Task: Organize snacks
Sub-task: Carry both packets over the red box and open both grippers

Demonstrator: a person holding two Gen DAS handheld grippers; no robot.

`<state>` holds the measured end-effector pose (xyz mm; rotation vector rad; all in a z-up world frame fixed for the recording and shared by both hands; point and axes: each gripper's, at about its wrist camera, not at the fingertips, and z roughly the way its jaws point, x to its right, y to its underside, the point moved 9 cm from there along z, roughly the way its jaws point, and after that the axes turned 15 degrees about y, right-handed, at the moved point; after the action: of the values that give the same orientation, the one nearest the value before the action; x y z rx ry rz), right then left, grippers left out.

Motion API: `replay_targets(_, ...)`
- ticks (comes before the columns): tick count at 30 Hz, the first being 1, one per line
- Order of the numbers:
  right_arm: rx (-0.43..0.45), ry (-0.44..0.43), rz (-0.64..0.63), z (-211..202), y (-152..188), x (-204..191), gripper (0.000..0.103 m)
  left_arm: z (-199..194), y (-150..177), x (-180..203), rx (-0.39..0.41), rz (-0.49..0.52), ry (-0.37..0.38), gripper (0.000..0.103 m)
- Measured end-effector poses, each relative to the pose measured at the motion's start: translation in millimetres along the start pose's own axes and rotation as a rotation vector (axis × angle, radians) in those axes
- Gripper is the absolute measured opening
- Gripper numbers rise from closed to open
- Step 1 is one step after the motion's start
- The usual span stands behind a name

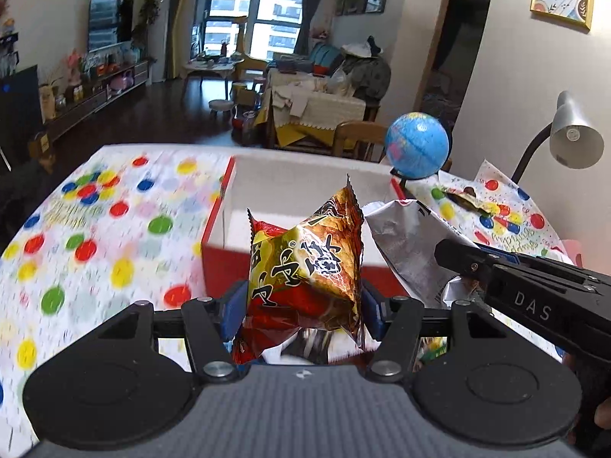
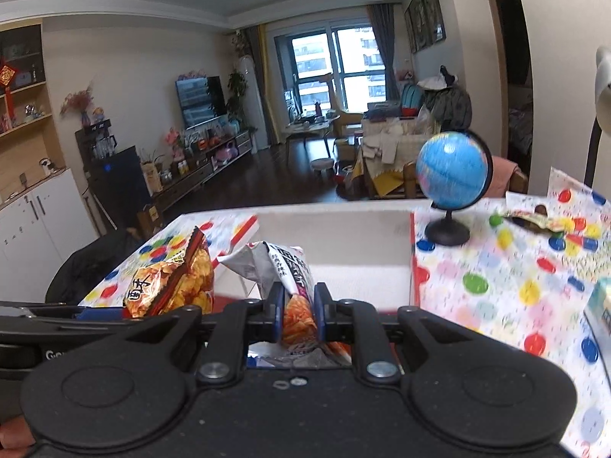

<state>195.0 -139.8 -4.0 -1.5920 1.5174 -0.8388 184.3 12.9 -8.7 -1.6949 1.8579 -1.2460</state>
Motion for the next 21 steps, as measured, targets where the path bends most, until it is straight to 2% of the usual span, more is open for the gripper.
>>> replay_targets(7,0.015,0.037,0.016,37,-28,6,0.015,37,-44,-9,0.015,0.045,-0.006,0.06)
replay_targets(12,-0.014,0.056,0.031,75,-36,8,0.015,74,-65,-24,-0.006,0.052,-0.017,0.06)
replay_targets(21,-0.119,0.091,0.042,142,-20,13,0.015,145,-68,-53,-0.112,0.046,-0.051,0.06)
